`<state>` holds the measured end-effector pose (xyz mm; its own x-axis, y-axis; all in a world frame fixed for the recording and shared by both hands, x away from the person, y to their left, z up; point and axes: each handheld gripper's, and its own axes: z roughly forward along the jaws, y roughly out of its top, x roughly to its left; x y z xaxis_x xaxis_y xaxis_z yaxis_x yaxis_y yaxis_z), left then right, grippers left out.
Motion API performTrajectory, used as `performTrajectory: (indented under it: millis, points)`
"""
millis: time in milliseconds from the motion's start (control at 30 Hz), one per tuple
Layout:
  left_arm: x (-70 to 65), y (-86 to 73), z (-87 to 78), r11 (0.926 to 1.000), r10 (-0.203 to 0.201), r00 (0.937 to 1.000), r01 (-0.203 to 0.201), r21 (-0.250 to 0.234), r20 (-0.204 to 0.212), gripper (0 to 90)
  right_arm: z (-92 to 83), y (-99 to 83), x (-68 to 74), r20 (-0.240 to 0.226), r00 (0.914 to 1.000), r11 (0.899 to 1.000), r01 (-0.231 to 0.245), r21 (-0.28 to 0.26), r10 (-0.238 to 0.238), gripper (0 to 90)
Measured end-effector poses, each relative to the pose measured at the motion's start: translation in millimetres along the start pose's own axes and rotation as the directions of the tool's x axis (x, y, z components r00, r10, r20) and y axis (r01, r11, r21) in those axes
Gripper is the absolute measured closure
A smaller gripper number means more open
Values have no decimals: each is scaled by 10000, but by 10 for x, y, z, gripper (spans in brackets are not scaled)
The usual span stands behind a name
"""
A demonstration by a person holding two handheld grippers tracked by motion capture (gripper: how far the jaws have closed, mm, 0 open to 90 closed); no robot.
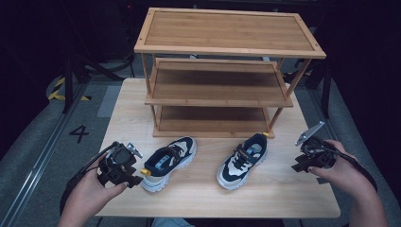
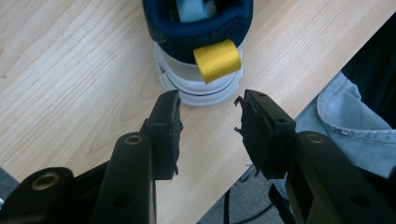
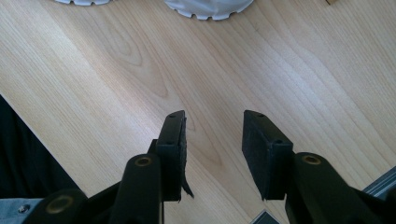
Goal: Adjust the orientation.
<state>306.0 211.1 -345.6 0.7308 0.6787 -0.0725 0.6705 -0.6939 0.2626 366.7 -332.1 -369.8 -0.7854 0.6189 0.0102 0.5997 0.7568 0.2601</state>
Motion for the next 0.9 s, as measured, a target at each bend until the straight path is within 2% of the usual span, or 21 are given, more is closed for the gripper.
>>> performTrajectory:
  millis: [100,167,233,267,367,400,467,500,667,733,800,867,900]
  points:
    - [-8,35,28,10000,58,10000,-59,65,64,569,0,-5,3,9,10000,10000,-6,30,6,607]
    - [-6,62,57,9999,-83,9998,82,77,159,554,0,-11,5,31,10000,10000,-10,52,10,607]
    - [3,91,92,9986,-482,9985,476,247,241,549,3,-20,5,9,10000,10000,-30,36,30,607]
    - [5,106,109,9982,-552,9983,548,252,168,551,2,-22,3,17,10000,10000,-20,52,20,607]
    - [2,153,134,9964,-807,9963,800,272,286,562,9,-32,-7,11,10000,9999,-89,88,88,607]
    - [2,166,141,9966,-784,9966,778,253,257,576,11,-32,-10,13,10000,9999,-89,106,89,607]
    - [-1,180,149,9963,-836,9961,830,224,269,665,13,-30,-8,8,10000,9999,-75,100,75,608]
    - [-3,185,156,9956,-899,9958,893,288,196,716,14,-28,-6,5,10000,9999,-61,106,61,608]
    - [-11,196,201,9937,-964,9951,949,598,230,845,15,-25,-1,8,10000,9999,-36,119,36,608]
    - [-34,209,205,9938,-866,9960,849,720,205,867,15,-25,-3,12,10000,9999,-34,120,34,608]
    - [-102,236,199,9966,-461,9968,415,706,648,872,17,-25,-3,13,10000,9999,-36,124,36,608]
    - [-135,251,203,9969,-354,9963,297,724,784,872,17,-23,-3,6,10000,9999,-33,127,33,608]
    - [-195,299,212,9968,83,9956,-156,784,928,872,22,-22,-4,-14,10000,9999,-29,155,29,607]
